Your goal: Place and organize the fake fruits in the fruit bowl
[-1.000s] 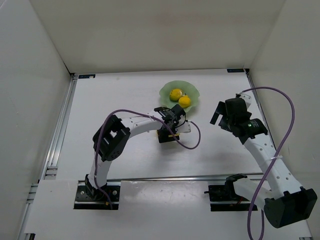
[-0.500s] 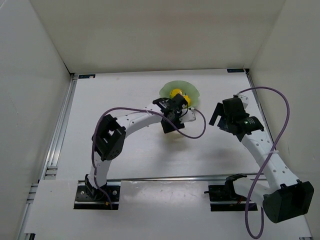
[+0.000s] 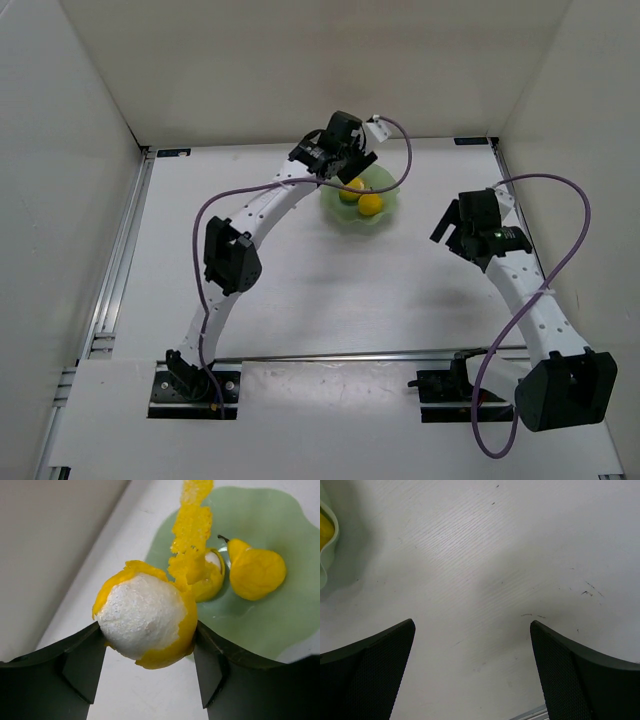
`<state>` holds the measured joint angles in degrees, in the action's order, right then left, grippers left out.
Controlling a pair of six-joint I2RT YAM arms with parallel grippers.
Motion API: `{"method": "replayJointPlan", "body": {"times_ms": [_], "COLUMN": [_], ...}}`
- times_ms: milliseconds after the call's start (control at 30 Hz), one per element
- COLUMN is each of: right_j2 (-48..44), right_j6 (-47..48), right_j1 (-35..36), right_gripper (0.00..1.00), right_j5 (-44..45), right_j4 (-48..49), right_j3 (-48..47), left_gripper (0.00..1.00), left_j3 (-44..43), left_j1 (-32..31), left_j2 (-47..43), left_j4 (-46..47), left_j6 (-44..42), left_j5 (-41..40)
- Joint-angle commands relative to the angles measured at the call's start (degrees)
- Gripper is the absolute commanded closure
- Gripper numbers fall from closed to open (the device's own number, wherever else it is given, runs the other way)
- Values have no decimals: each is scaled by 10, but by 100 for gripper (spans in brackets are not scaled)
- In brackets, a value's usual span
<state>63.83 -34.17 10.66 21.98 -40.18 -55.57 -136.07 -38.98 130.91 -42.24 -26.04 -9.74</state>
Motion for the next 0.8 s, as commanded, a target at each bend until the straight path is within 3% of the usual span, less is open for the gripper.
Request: {"method": "replayJointPlan", "body": {"times_ms": [0, 67, 233, 500, 600, 767], "right_j2": [6, 6, 6, -13, -24, -29], "right_j6": [14, 14, 20, 14, 9, 19], "right_j1": [-15, -20, -20, -20, -26, -45], "right_gripper": [0, 0, 0, 0, 0, 0], "right_j5": [1, 1, 1, -12, -19, -47], "right_j4": [19, 13, 13, 8, 8, -2], "right_j3": [-31, -37, -43, -31, -20, -9], "left_gripper": [22, 1, 1, 1, 1, 1], "left_j3": [-16, -16, -10, 93, 199, 403], "left_j1": [-13, -13, -18, 17, 64, 201], "left_j2": [30, 30, -6, -215, -294, -398], "left_j4": [12, 17, 17, 17, 17, 17], "left_j6": [-14, -14, 15, 67, 87, 123], "left_j5": [-12, -19, -67, -88, -114, -114]}}
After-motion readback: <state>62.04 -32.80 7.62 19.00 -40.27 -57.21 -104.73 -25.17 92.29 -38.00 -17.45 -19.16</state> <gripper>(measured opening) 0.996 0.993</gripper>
